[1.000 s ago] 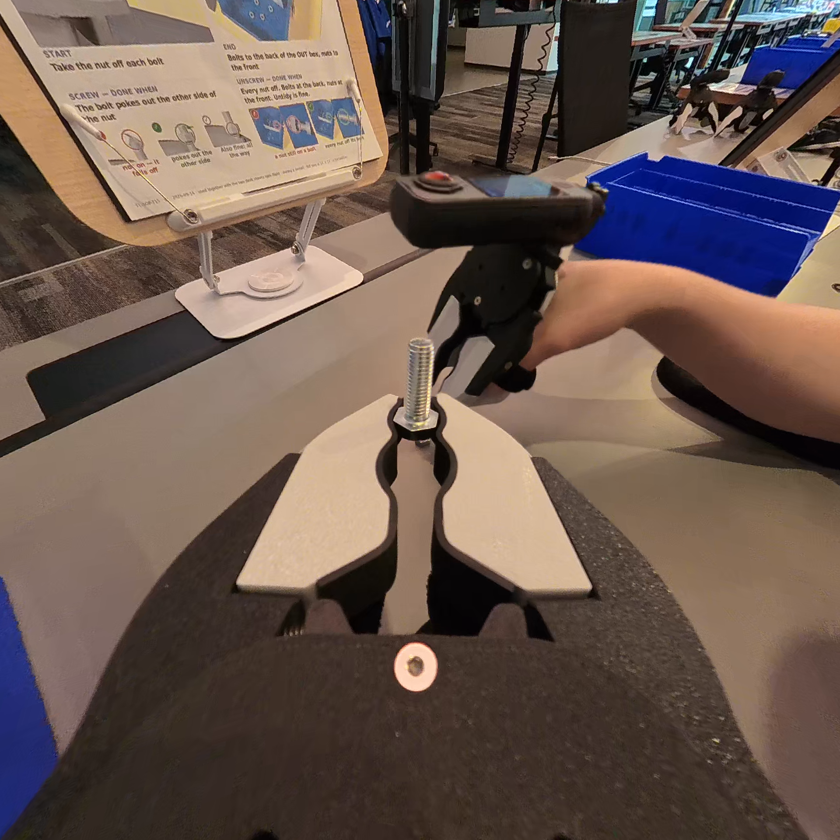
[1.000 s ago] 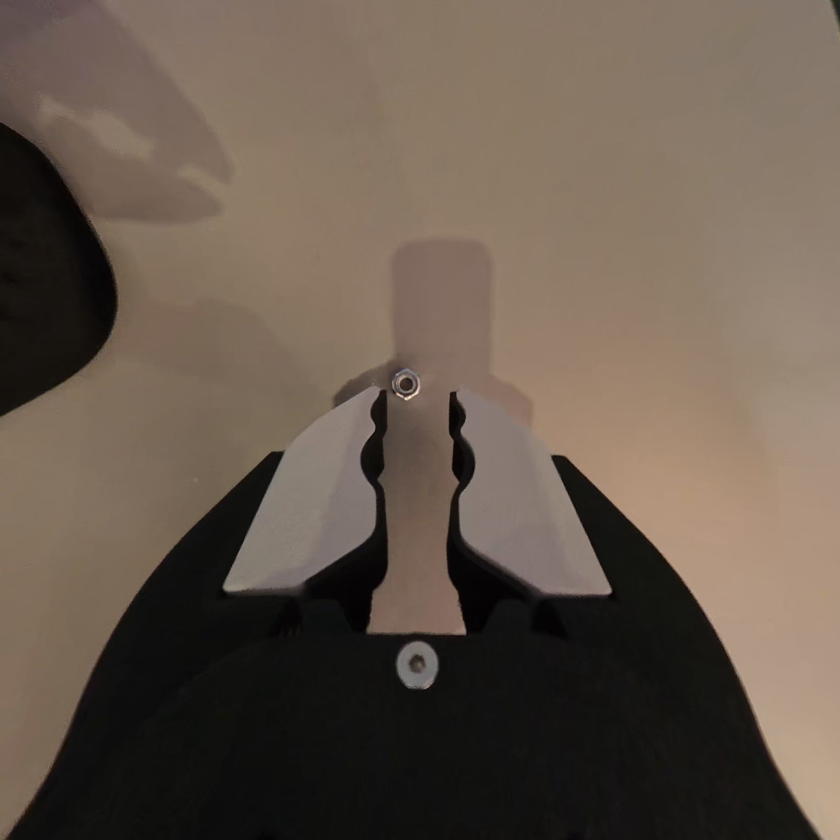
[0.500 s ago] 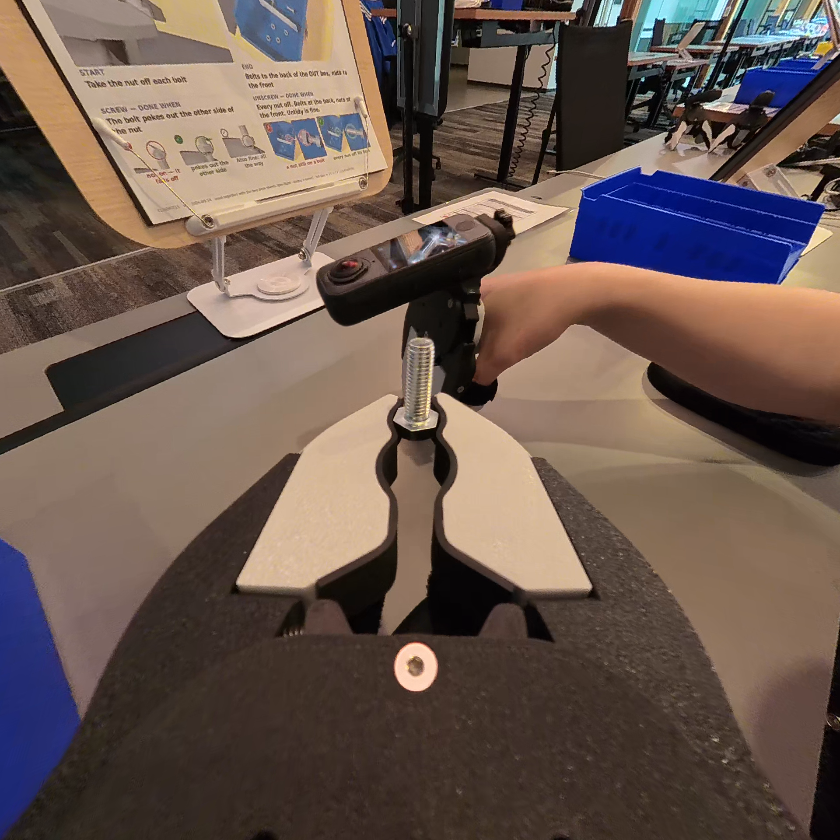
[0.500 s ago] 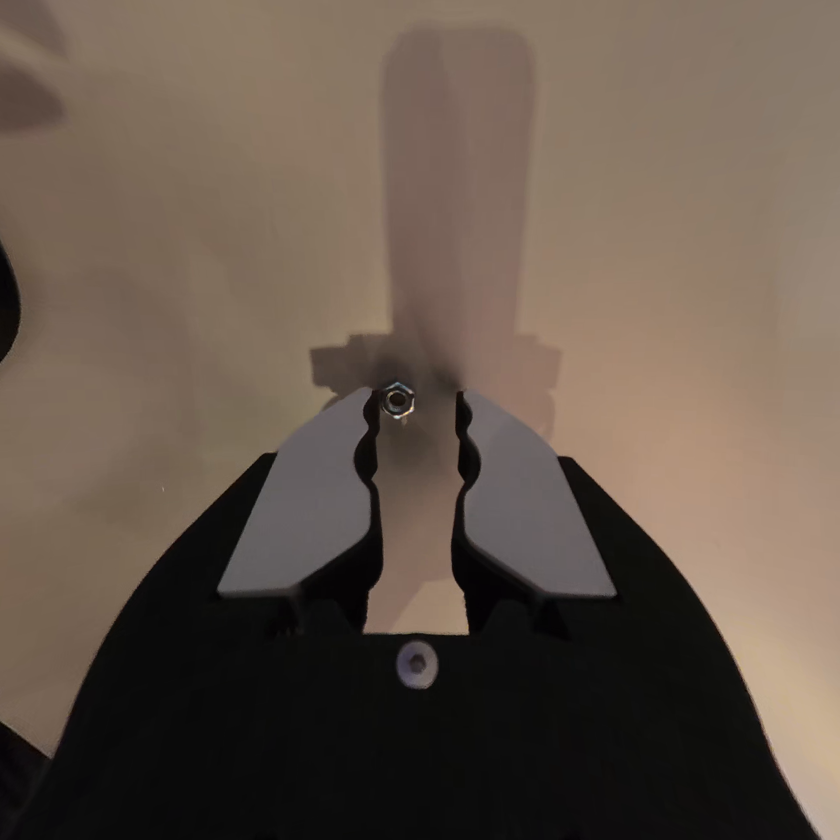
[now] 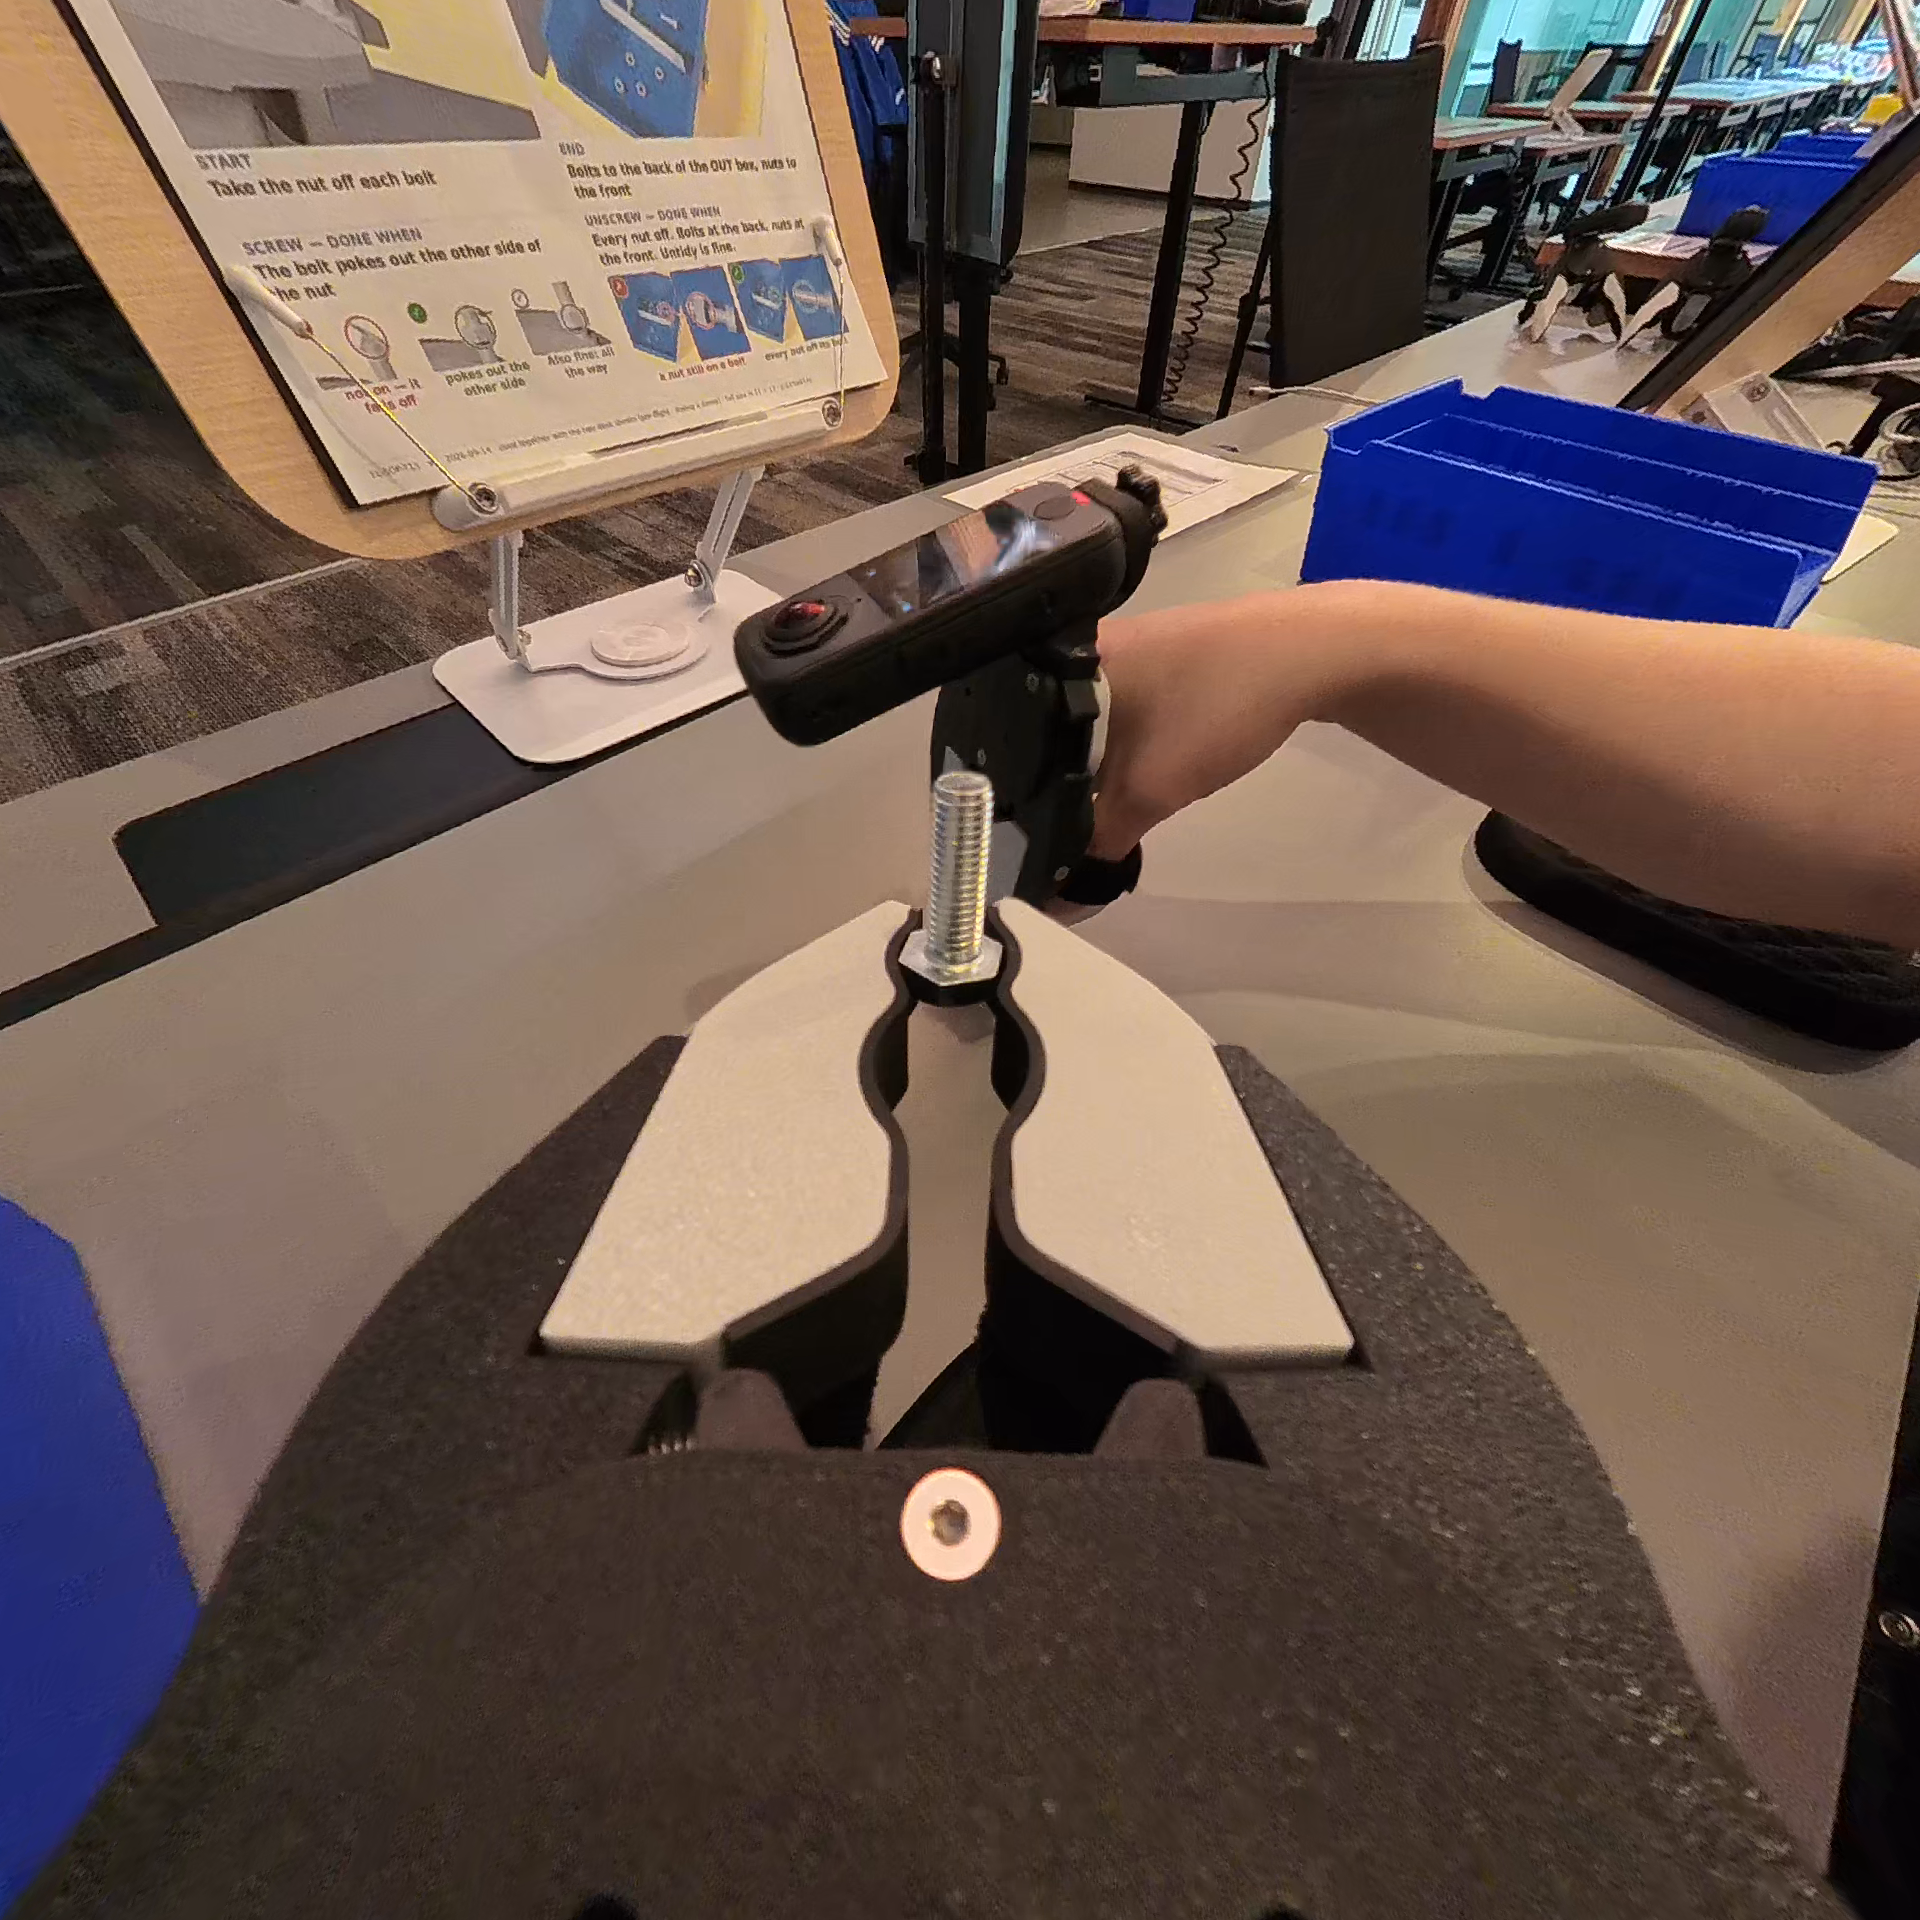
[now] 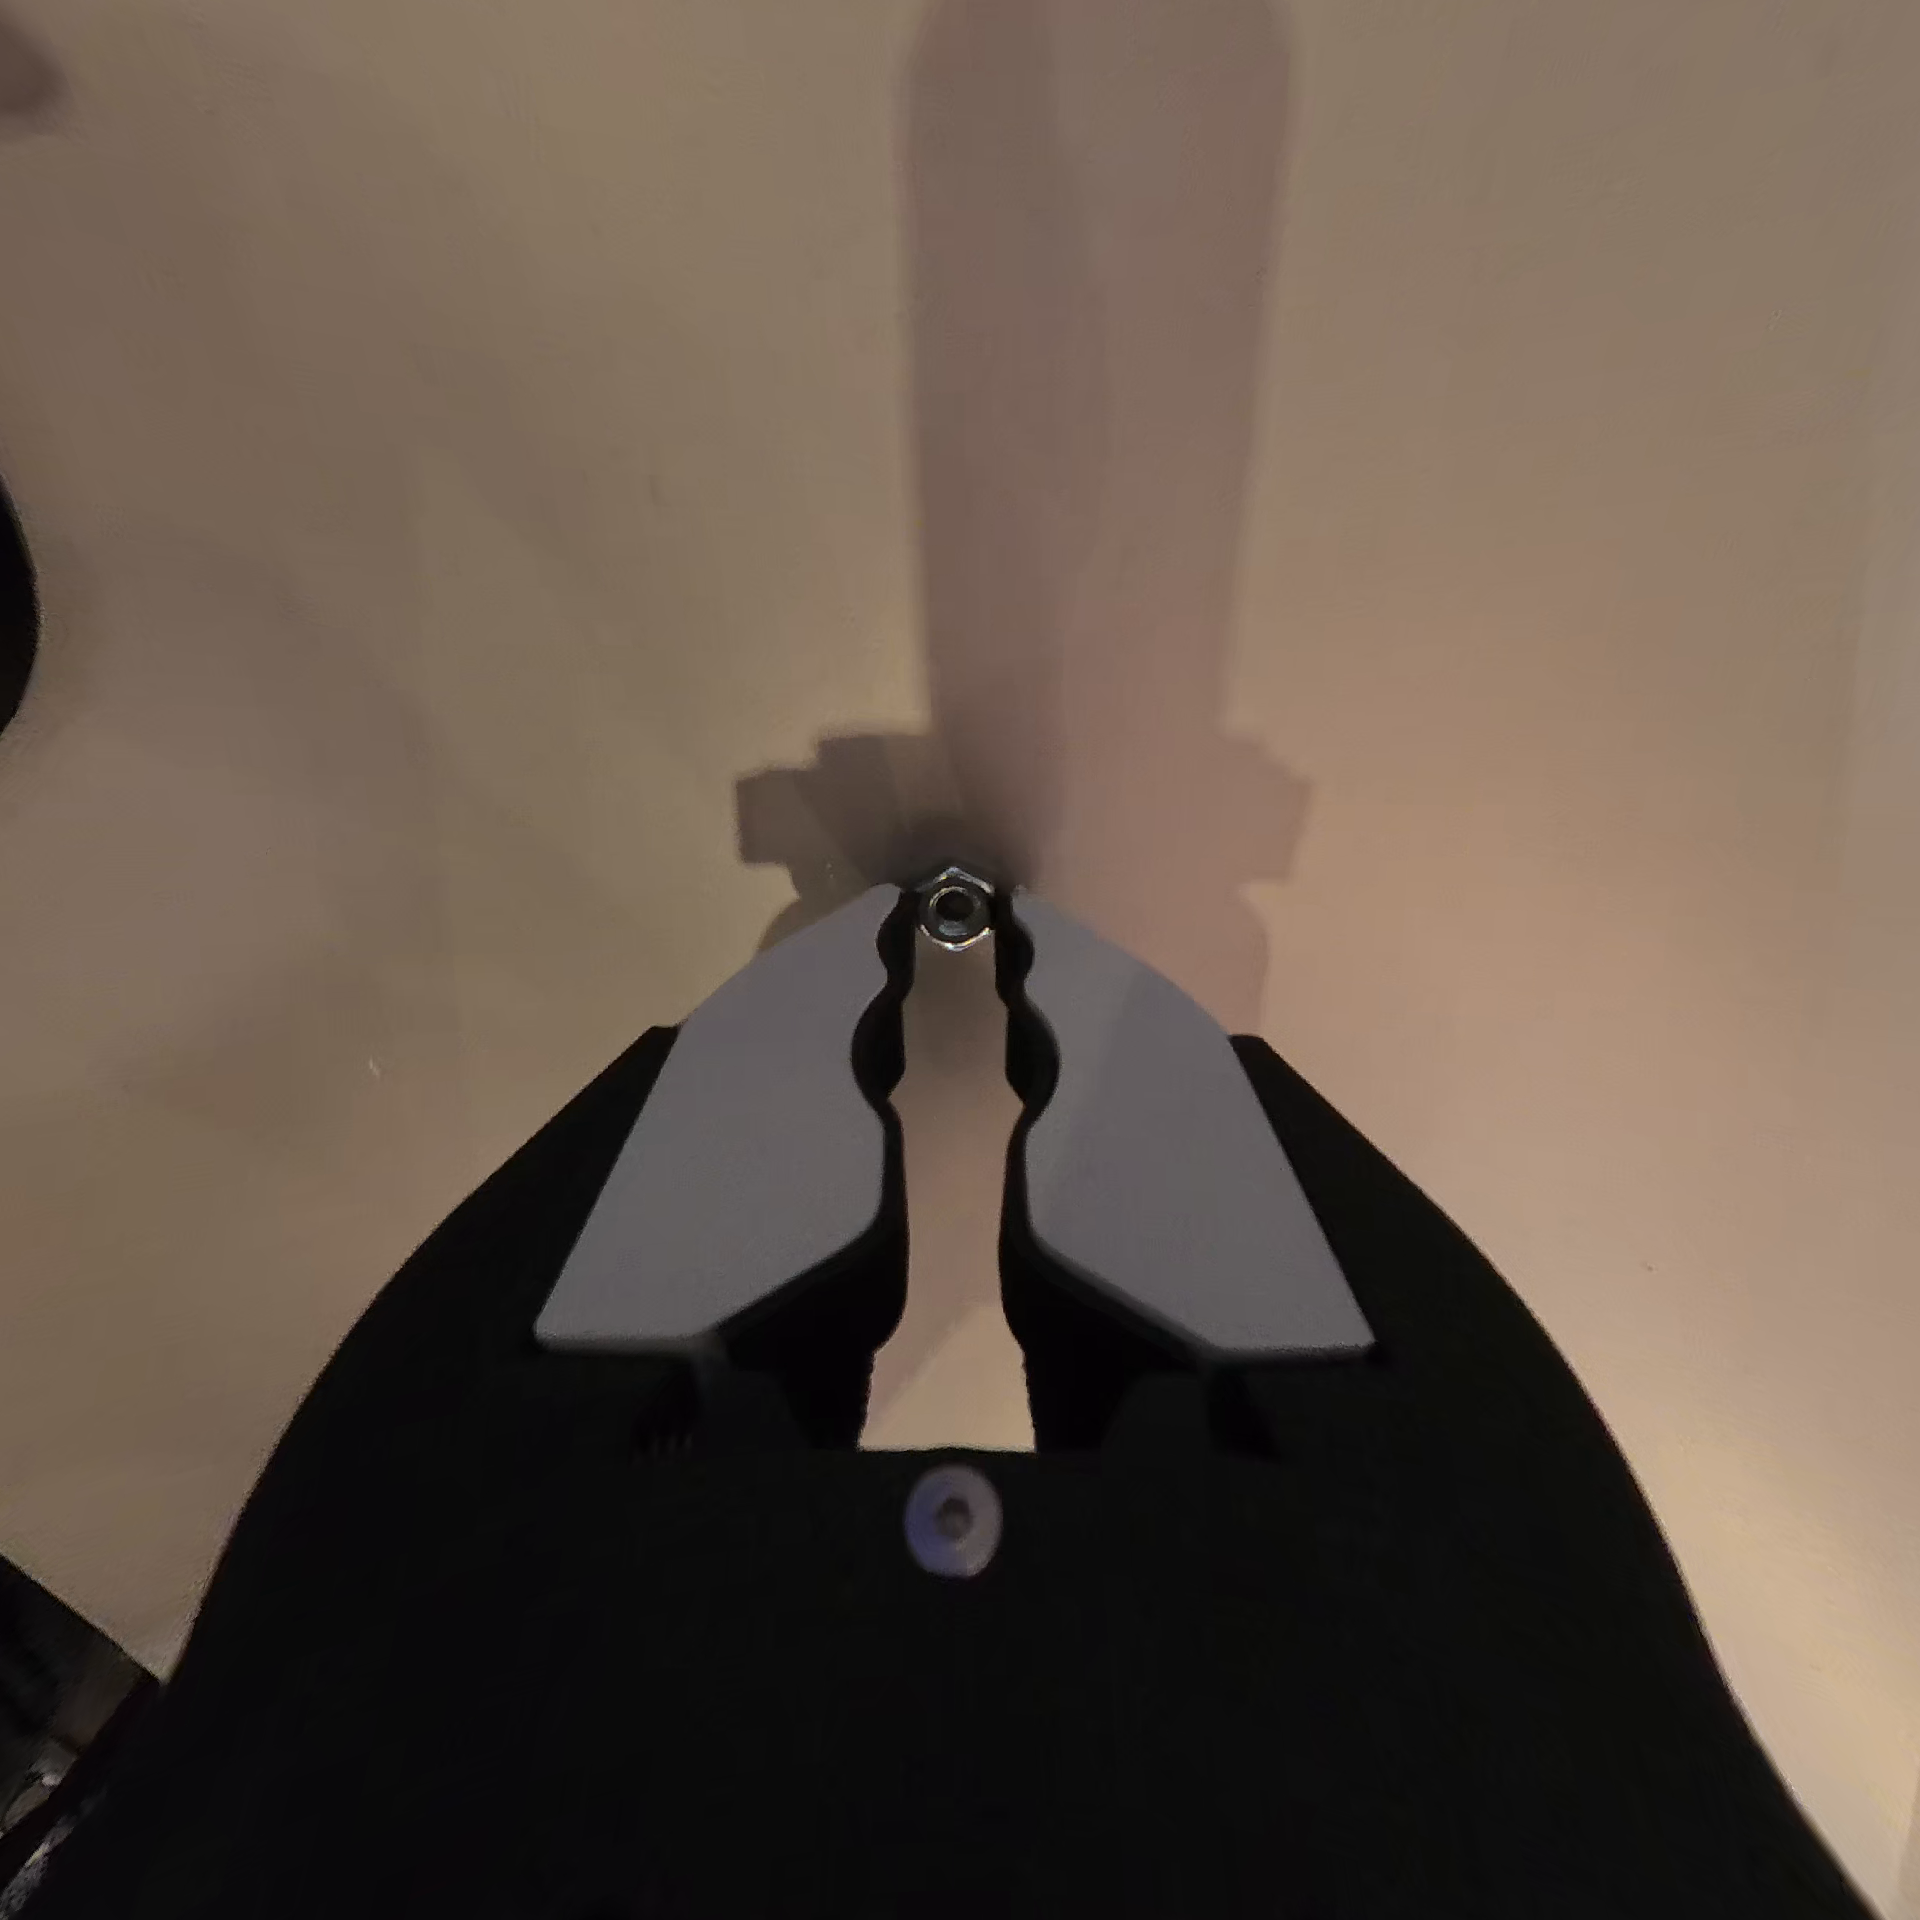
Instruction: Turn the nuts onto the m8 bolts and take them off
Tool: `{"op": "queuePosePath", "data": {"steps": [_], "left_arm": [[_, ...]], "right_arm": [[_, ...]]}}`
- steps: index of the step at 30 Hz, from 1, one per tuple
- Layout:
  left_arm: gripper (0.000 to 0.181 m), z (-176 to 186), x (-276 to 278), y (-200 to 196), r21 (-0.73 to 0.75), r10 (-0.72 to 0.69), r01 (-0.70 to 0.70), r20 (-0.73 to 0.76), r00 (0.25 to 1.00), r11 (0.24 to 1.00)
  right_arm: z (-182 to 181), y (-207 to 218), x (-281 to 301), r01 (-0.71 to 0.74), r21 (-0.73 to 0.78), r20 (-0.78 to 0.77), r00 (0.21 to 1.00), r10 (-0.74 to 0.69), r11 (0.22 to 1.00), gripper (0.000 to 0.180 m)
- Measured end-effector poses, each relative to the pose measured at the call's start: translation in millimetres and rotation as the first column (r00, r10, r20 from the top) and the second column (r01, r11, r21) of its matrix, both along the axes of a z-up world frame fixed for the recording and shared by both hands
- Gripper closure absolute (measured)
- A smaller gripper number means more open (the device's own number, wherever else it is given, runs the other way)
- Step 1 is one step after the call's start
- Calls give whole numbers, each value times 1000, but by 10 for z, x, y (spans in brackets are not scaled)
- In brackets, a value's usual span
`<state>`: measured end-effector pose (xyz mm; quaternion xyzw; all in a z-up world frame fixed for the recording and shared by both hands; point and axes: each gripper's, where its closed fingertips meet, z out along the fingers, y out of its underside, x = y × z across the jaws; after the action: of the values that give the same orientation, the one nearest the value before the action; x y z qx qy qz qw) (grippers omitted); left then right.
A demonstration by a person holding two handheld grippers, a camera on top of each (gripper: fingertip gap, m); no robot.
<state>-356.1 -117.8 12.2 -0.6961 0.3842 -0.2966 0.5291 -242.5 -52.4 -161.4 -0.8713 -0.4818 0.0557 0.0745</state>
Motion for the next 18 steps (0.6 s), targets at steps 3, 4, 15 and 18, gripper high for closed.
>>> {"op": "queuePosePath", "data": {"steps": [3, 4, 15, 18], "left_arm": [[170, -37, 24, -3, -7, -9, 9, -8, 1000, 1000], [170, -60, 41, -7, -12, -18, 18, -14, 1000, 1000], [170, -486, 1000, -4, -110, -346, 331, -171, 923, 937], [170, -484, 1352, -2, -91, -437, 428, -225, 871, 899]], "right_arm": [[76, -99, 37, -6, -41, -102, 995, 2, 999, 166], [146, -142, 54, -9, -55, -157, 988, 0, 998, 166], [1311, -716, 591, -345, 233, -530, 739, 416, 909, 166], [1403, -728, 848, -324, 296, -488, 757, 434, 899, 166]]}}
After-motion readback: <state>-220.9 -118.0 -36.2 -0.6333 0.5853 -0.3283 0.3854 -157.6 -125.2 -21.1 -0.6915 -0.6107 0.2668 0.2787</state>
